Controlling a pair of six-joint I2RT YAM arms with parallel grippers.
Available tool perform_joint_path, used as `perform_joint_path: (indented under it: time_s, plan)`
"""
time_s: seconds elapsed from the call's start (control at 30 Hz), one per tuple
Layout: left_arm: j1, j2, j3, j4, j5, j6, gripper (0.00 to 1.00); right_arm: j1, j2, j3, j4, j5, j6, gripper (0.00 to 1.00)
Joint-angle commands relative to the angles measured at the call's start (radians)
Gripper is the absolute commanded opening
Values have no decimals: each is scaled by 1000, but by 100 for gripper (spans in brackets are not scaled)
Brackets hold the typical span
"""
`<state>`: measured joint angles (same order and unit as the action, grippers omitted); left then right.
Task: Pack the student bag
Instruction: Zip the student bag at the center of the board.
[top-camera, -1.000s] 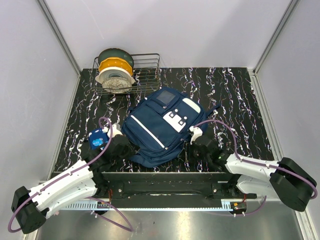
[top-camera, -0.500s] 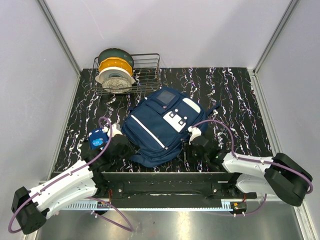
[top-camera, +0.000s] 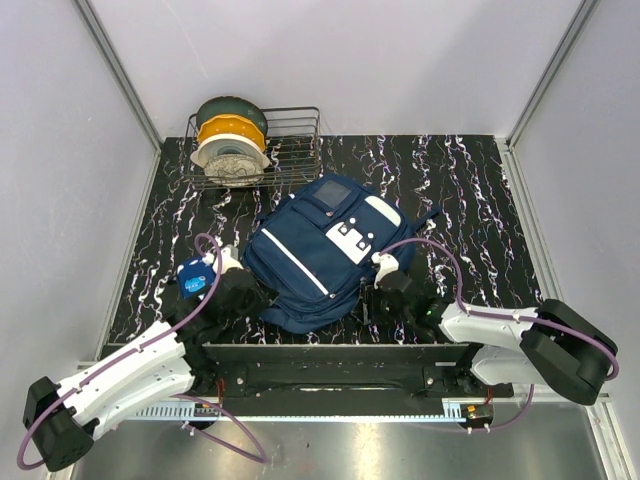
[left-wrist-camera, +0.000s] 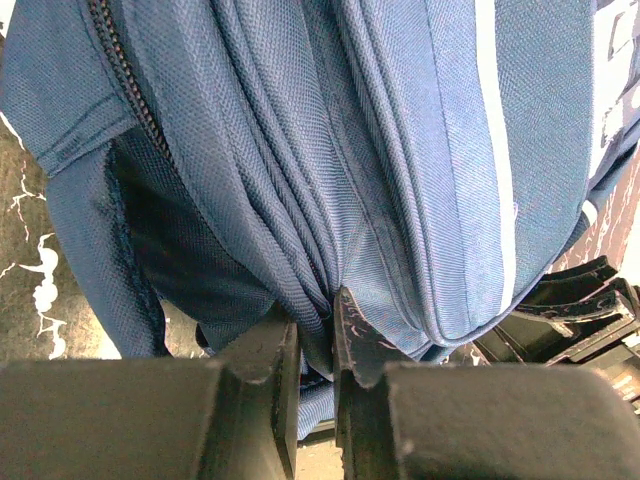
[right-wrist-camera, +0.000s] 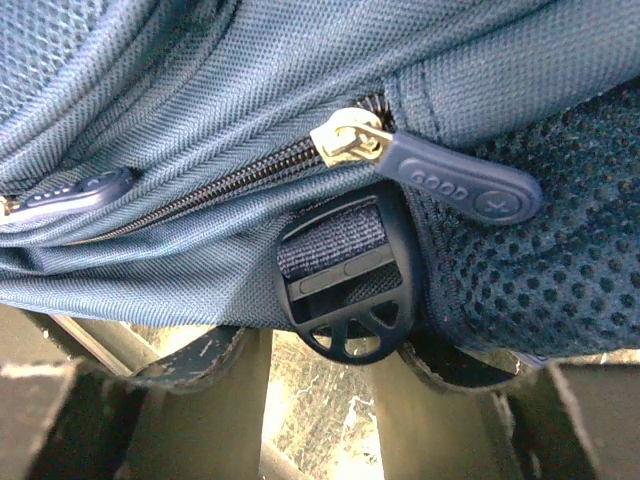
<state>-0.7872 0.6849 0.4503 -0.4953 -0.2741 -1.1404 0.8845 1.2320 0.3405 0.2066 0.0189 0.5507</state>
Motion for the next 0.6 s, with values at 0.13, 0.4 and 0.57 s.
perform_joint_path:
  time_s: [0.13, 0.4, 0.57]
  plan:
    - [11, -35, 44, 115, -11, 14, 0, 1, 26, 12, 33, 33, 2, 30]
    - [19, -51, 57, 103, -10, 30, 0, 2, -6, 140, -328, 122, 86, 0]
    - [20, -73, 96, 28, -72, 44, 0, 2, -94, 158, -487, 223, 182, 0]
